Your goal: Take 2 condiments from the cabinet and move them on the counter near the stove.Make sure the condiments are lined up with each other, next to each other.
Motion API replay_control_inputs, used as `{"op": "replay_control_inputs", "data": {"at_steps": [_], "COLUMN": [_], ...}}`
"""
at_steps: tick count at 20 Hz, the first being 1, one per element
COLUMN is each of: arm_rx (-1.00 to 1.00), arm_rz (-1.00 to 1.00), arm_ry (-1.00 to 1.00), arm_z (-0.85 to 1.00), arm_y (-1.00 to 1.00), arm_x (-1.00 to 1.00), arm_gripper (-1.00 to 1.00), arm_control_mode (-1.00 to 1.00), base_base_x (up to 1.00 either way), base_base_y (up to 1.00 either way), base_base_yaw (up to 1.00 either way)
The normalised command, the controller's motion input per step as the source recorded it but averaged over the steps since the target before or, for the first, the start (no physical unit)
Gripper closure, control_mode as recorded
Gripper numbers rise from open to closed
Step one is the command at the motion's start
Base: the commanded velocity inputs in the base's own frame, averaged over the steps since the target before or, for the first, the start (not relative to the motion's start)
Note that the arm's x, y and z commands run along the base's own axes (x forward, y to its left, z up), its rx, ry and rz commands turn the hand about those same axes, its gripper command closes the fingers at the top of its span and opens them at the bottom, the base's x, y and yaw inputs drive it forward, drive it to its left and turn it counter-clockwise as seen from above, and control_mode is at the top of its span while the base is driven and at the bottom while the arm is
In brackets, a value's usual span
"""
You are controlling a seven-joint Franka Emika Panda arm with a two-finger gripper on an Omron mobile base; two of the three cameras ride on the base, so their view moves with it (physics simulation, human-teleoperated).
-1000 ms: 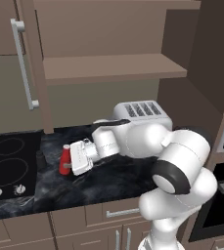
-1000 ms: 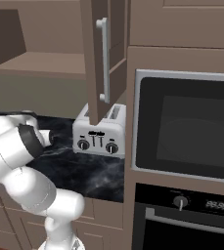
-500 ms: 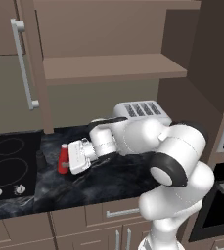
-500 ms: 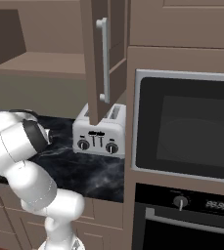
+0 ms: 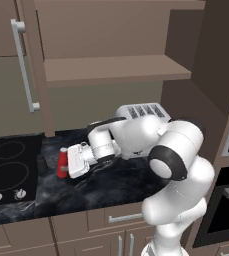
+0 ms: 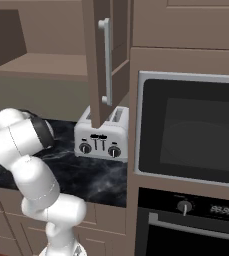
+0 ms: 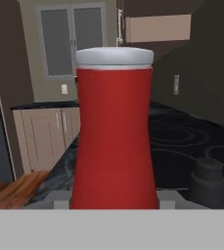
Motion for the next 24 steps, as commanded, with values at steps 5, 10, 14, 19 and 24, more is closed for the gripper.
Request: {"op": "replay_control_inputs", "data": {"at_steps": [5,10,14,19,24], "arm_rx": [0.00,0.00,0.00,0.00,0.00], "arm_rz": [0.00,0.00,0.00,0.00,0.00], "arm_ry": [0.00,0.00,0.00,0.00,0.00], "arm_z": [-0.10,-0.12,-0.10,-0.07,-0.03], "arm_y": [0.09,0.10,0.08,0.07,0.06], "arm_x": [0.15,0.15,0.13,0.13,0.13], "arm_gripper": [1.00,1.00,1.00,1.00,1.00], "arm_control_mode": [-1.00,-1.00,-1.00,-1.00,-1.00], "base_base_x": [0.00,0.00,0.00,0.00,0.00], "base_base_y": [0.00,0.00,0.00,0.00,0.00], "base_base_yaw": [0.00,0.00,0.00,0.00,0.00]}}
